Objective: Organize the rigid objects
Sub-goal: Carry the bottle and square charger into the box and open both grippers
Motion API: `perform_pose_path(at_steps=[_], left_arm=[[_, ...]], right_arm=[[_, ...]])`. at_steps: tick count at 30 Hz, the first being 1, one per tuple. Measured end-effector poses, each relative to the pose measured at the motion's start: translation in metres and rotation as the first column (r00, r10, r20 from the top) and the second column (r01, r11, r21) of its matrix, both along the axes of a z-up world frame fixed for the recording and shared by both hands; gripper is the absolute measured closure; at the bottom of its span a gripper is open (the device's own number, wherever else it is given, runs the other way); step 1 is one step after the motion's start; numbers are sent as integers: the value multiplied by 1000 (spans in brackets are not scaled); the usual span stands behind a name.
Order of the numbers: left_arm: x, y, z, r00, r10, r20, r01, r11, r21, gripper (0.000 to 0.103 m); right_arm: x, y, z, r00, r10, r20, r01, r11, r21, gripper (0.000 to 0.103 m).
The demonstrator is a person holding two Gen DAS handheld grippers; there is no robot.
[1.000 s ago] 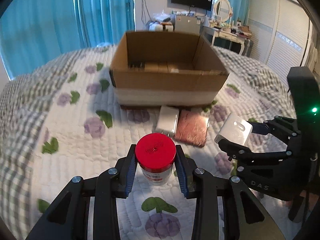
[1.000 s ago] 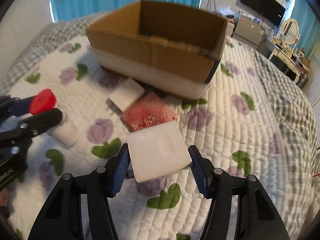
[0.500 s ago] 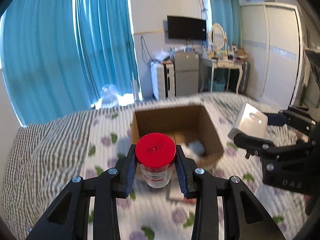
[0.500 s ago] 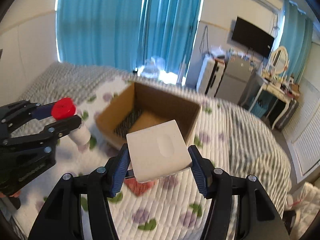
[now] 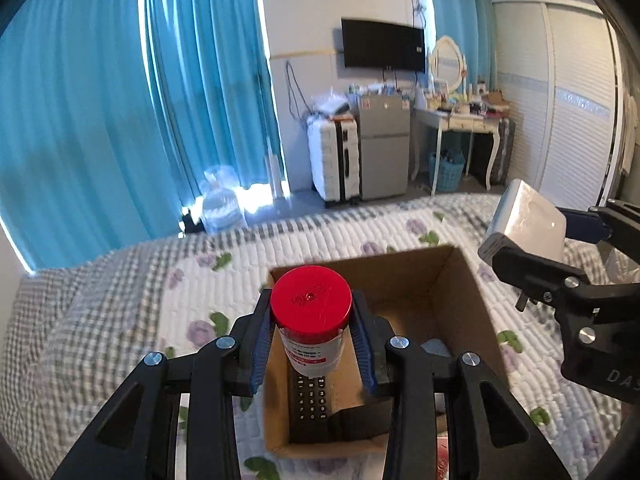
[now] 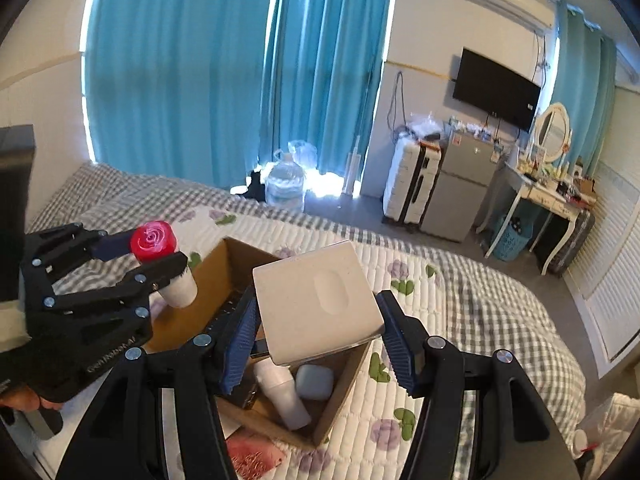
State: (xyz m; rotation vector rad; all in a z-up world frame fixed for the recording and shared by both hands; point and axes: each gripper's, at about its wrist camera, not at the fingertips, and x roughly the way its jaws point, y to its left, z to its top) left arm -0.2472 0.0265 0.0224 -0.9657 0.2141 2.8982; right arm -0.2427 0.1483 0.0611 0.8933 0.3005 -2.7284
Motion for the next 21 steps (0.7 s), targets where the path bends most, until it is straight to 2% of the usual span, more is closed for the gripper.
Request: perform_pose_path(at_steps=[7,10,13,17,20,21], left_arm=[[-30,16,-61,994,-61,95,64,998,-24,66],[-37,24,-81,989,-71,130,80,995,-63,66],[-40,26,-91,986,-67,152,79,994,-80,66],[-45,28,-95,983,-72,168,81,995,-50,66],[-43,28,-94,982,-81,170,92,994,-59,58],[-40,29,-90,987,-72,142,83,994,-75,43]], right_arm=[[-44,5,-57,996,-13,83,11,1000,16,45],[-54,8,-77,994,-12,107,10,1000,16,45],[-64,11,-90,992,-9,124,6,1000,24,45],[-65,17,-101,991,-11,133,8,1000,21,45],[-68,21,-103,991,-16,133,13,1000,21,45],[-69,22,-103,992,-21,128,19,1000,19,45]])
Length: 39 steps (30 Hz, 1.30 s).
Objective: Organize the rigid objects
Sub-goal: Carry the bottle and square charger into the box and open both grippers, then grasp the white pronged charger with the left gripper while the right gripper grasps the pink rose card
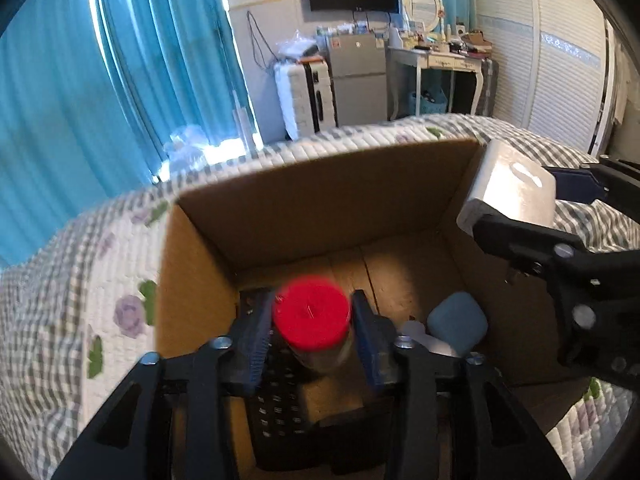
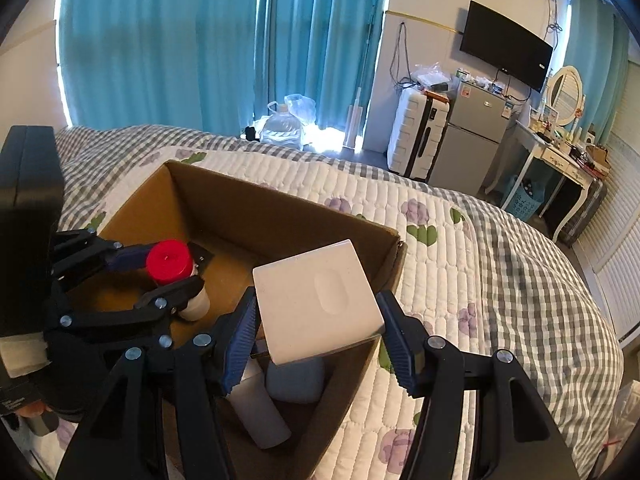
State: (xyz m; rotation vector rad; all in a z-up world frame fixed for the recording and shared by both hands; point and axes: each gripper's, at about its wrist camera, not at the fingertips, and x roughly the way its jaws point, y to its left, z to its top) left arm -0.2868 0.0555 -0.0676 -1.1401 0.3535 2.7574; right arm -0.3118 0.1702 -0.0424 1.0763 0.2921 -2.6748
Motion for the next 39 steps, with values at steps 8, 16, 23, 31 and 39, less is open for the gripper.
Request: perform_pose_path(at_steps=[8,16,23,31,39], left_arm=[[9,-8,10,999,16,-42,-15,1000,19,17],[37,-17,35,996,24,-80,-20,998,54,6],[92,-30,74,988,79,-135,-66,994,92,0],[161,-43,114,973,127,-191,-101,985,139,0],[199,-58,102,968,175,-178,-146,976,163,0]], right_arm=[[-11,-5,3,999,-27,-24,27,1000,-2,45],[-11,-8,7,996,-81,-38,79,996,-48,18],[34,13,40,987,-148,-59,144,988,-60,15],[123,27,94,978,-152,-143,145,988,-62,4],[174,21,85,984,-108,-140,96,991,-88,2]])
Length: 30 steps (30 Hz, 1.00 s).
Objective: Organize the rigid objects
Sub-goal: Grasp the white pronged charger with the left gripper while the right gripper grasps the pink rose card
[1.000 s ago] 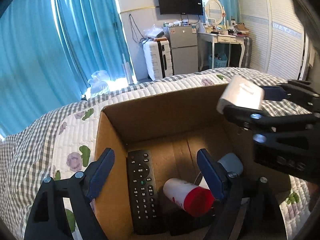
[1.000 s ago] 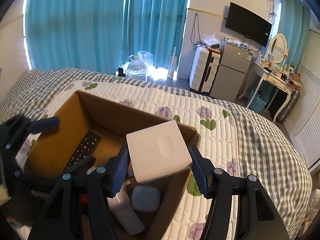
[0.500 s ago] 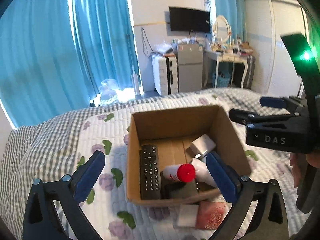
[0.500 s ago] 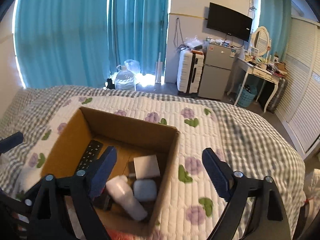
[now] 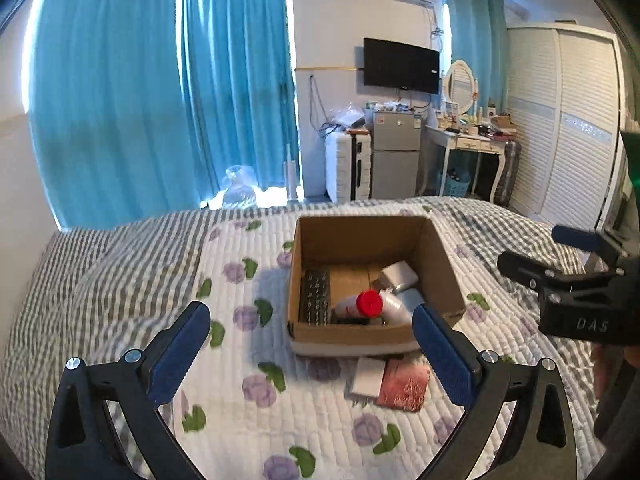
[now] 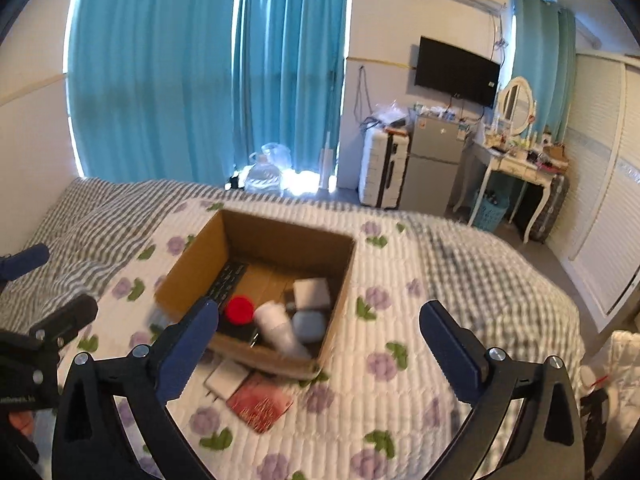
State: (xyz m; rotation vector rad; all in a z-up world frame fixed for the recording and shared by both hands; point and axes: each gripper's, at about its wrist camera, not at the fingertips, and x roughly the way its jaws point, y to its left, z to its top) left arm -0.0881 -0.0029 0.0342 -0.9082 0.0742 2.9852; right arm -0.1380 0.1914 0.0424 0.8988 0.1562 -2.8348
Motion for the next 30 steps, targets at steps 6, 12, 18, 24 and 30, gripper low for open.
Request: perform_pose_path(at_steps=[6,12,18,24,30], left_arm=[[-9,-9,-46,996,62,68,-63,998,14,0],[-25,-7,-102,985,79,150,-80,997,-3,0],[-43,18,-151,965,42,258,-27,998,-63,0],[-57,40,-181,953,17,301,8,997,-83,1],[-68,39,-202,933,-10,361,26,999,-42,5]], right_arm=[[-6,-12,-48,999,-6,48,5,1000,27,2],[-15,-12,-104,996,-22,92,18,999,46,2],[-27,0,-164,972,-31,234,23,999,38,2],[-30,9,-179,958,-47,282,42,999,25,2],[-36,17,-188,947,-77,312,74,997,21,2]])
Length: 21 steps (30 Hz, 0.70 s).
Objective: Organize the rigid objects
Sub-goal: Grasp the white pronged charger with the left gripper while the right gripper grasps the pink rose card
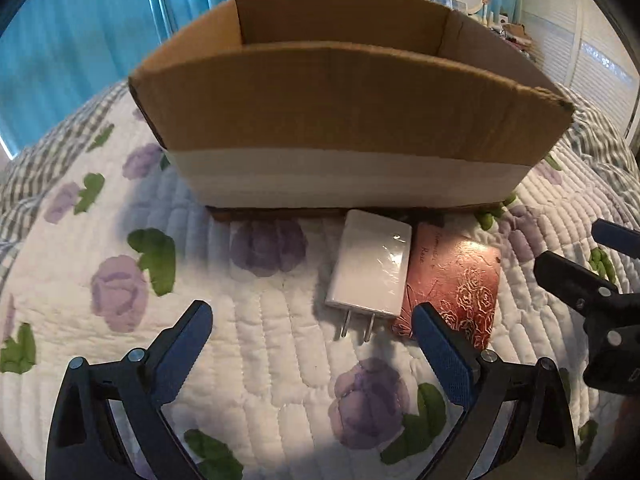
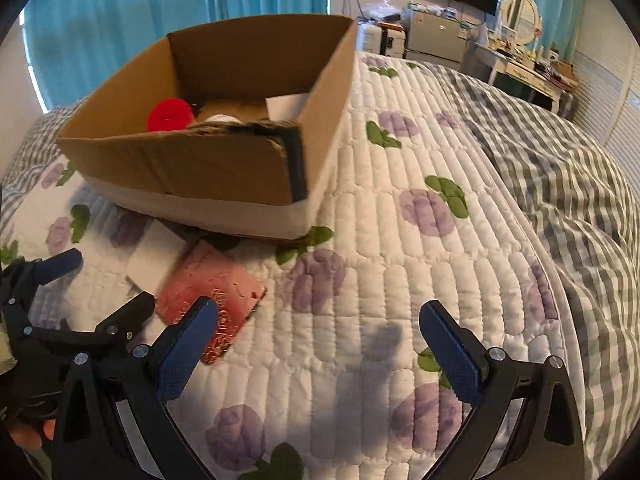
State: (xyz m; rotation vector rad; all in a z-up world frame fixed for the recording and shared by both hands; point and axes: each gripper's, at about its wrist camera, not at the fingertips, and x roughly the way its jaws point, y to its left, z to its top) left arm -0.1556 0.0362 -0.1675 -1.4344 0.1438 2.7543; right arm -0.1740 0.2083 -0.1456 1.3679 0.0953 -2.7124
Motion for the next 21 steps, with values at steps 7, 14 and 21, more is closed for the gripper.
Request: perform_pose_path(at_steps=[7,14,21], left_arm=[[-17,4,-6,1000,-6,7,6,1000,28,14],[-7,12,-3,997,-81,4,80,996,43,62],[25,-28,24,999,38,-13,-37,997,72,62]], right_arm=[[-4,4,-1,1000,-25,17,25,1000,-5,2],[-4,2,-8,999,-20,31,19,1000,8,2],[4,-12,-8,999,46,3,-47,999,11,2]])
